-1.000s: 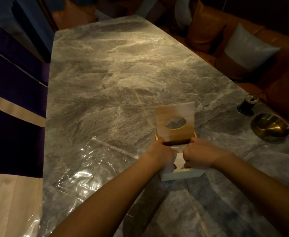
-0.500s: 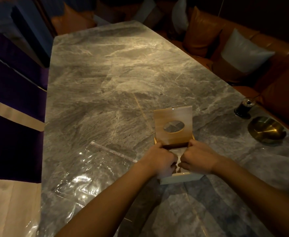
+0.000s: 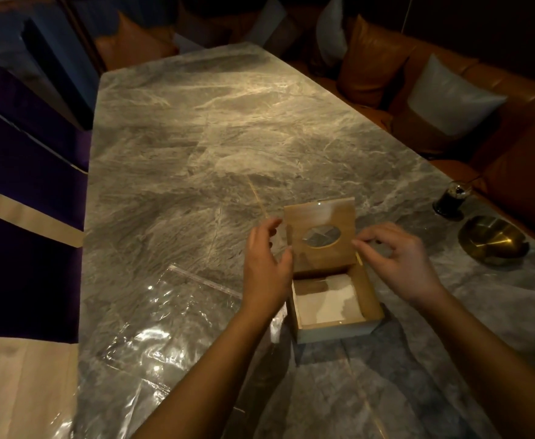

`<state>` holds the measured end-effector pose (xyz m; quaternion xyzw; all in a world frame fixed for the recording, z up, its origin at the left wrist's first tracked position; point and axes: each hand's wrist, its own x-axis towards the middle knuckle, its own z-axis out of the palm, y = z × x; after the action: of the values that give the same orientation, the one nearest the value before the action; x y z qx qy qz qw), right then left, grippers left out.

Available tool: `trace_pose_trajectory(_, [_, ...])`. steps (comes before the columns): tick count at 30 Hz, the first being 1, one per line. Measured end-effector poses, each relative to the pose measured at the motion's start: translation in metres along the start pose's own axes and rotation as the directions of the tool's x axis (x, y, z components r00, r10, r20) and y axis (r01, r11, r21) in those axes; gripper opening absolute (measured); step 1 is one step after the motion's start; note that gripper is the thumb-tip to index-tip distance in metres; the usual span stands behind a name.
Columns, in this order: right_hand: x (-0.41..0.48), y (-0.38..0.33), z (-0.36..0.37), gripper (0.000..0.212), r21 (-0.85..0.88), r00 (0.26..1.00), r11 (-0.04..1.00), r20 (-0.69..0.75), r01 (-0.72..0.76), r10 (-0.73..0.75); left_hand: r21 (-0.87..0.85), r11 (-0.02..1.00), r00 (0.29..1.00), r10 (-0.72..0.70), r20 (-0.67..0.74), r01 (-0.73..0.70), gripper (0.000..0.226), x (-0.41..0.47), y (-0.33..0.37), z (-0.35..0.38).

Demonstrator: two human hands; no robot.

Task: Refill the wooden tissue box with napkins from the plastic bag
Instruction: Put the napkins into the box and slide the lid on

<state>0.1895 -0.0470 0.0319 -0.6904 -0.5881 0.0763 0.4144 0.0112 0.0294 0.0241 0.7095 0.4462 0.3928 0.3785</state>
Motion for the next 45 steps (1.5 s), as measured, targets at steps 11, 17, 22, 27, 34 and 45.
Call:
trace_pose_trajectory(11, [0.016,0.02,0.015,0.041,0.458,0.892,0.767,0.282,-0.449,0.354,-0.187,0.927,0.924,-0.27,0.27,0.325,0.035,0.019,-0.003,-0.002])
trace_pose_trajectory(17, [0.015,0.026,0.012,0.04,0.403,0.922,0.835,0.26,-0.374,0.287,-0.11,0.971,0.945,-0.176,0.274,0.213,0.041,0.016,-0.013,-0.003])
trace_pose_trajectory(22, [0.004,0.033,0.012,0.034,0.38,0.934,0.86,0.239,-0.341,0.265,-0.076,0.982,0.947,-0.142,0.289,0.171,0.033,0.007,-0.017,-0.004])
trace_pose_trajectory(27, [-0.005,0.029,0.009,0.032,0.391,0.942,0.864,0.23,-0.318,0.242,0.052,0.993,0.949,-0.116,0.294,0.106,0.022,0.001,-0.019,-0.007])
trace_pose_trajectory(34, [-0.009,0.026,-0.003,0.027,0.337,0.899,0.86,0.35,-0.383,0.263,0.209,0.969,0.921,0.042,0.387,-0.131,0.015,-0.006,-0.027,-0.015])
trace_pose_trajectory(45, [-0.022,0.014,0.003,0.076,-0.154,0.71,0.979,0.674,-0.136,0.205,0.363,0.889,0.784,-0.007,0.621,-0.279,0.07,-0.022,-0.024,-0.013])
